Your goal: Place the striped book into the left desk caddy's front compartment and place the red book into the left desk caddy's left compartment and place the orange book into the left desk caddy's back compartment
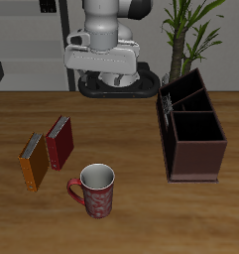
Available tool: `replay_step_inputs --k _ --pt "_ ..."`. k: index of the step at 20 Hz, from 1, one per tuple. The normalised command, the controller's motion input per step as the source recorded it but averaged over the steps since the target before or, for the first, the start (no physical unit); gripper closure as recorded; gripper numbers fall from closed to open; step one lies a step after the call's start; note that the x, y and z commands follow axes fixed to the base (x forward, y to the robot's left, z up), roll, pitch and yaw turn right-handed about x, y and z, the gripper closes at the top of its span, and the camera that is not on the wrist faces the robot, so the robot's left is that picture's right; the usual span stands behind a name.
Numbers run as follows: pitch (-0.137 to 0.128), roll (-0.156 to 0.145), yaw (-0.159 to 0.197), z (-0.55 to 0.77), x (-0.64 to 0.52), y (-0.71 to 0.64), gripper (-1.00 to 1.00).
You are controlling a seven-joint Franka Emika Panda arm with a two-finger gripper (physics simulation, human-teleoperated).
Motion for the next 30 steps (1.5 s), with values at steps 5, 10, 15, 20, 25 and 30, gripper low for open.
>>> replay_step_inputs --k 5,10,15,20,25,30 --pt "0.017 -0.009 -0.002 0.01 0.1 -0.37 -1.0" --pt "0.017 -0.02 -0.006 -0.04 0.06 -0.36 -1.0" --pt "0.024 -0.017 0.031 -0.08 0.09 -0.44 -1.0" --pt "0.017 0.01 -0.019 -0.13 0.06 -0.32 -1.0" --pt "-0.053 -0.014 0.028 -0.18 0.05 -0.21 -1.0" --pt "-0.029 0.014 -0.011 -0.23 0.02 -0.1 -1.0"
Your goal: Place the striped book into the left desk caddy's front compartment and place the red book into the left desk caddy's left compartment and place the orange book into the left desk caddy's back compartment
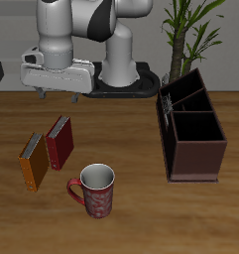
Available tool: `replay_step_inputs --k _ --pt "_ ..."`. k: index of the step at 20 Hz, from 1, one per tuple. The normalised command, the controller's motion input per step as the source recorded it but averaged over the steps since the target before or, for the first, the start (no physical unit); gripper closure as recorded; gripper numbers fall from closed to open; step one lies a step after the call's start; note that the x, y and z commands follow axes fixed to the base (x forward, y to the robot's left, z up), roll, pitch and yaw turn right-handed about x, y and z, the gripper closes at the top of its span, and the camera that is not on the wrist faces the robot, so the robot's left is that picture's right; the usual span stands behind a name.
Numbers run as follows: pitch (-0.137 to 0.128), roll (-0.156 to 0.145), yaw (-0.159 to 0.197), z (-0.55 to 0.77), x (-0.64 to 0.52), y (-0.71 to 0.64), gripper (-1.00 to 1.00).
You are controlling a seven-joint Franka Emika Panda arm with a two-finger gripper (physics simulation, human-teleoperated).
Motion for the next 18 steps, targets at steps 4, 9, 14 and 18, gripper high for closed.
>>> replay_step_inputs --k 4,9,14,18 --pt "0.009 -0.006 -0.018 -0.28 0.05 -0.1 -1.0" --pt "-0.001 -0.03 -0.015 -0.35 0.01 -0.13 -1.0" --pt "-0.01 -0.01 -0.035 -0.29 0.0 -0.03 -1.0" --pt "0.017 0.002 -0.021 -0.25 0.04 -0.01 -1.0"
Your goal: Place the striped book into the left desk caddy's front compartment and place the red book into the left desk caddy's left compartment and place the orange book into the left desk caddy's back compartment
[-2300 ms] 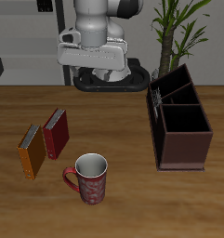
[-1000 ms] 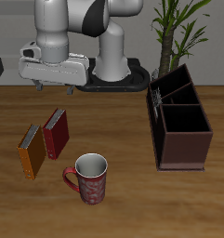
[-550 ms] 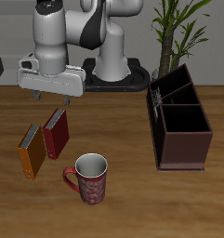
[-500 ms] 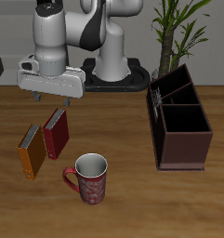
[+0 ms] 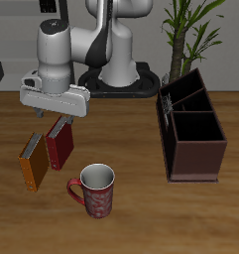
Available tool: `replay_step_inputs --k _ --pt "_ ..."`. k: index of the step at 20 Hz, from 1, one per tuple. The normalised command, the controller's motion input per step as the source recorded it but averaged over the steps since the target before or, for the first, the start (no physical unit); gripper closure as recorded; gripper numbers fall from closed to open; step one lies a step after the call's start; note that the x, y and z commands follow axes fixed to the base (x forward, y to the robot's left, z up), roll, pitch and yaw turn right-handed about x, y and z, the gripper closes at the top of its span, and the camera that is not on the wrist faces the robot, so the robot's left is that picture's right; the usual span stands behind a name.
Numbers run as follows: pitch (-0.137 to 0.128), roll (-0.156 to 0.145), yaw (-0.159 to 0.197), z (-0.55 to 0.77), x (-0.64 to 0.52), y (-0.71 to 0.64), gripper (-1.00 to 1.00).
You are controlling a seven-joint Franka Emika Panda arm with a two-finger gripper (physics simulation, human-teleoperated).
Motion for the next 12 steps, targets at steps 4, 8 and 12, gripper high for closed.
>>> replay_step_inputs --k 4,8,12 --pt "0.036 0.008 -0.009 -0.26 0.06 0.02 -1.0" --pt "0.023 0.02 -0.03 -0.19 0.04 0.05 -1.0" --pt "0.008 0.02 0.009 -0.12 0.06 0.08 1.0"
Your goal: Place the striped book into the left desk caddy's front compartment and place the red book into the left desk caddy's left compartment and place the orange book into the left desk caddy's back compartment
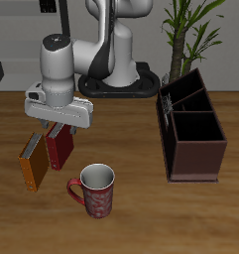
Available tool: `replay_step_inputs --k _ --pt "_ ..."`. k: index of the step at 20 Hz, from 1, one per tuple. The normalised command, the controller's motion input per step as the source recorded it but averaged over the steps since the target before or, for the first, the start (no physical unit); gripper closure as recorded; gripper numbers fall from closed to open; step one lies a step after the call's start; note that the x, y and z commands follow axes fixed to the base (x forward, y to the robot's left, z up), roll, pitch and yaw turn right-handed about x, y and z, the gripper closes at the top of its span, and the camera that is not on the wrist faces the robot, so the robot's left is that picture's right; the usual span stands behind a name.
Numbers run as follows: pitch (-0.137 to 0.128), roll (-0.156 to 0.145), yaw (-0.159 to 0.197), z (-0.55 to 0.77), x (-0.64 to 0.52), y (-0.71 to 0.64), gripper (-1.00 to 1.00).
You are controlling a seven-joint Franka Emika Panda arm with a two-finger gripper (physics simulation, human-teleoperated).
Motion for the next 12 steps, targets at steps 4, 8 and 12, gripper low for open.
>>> replay_step_inputs --k 4,8,12 --pt "-0.008 0.018 -0.01 0.02 0.0 0.06 1.0" --pt "-0.019 0.021 0.008 0.09 0.01 0.09 1.0" --pt "-0.022 0.005 -0.022 0.17 0.0 0.08 1.0"
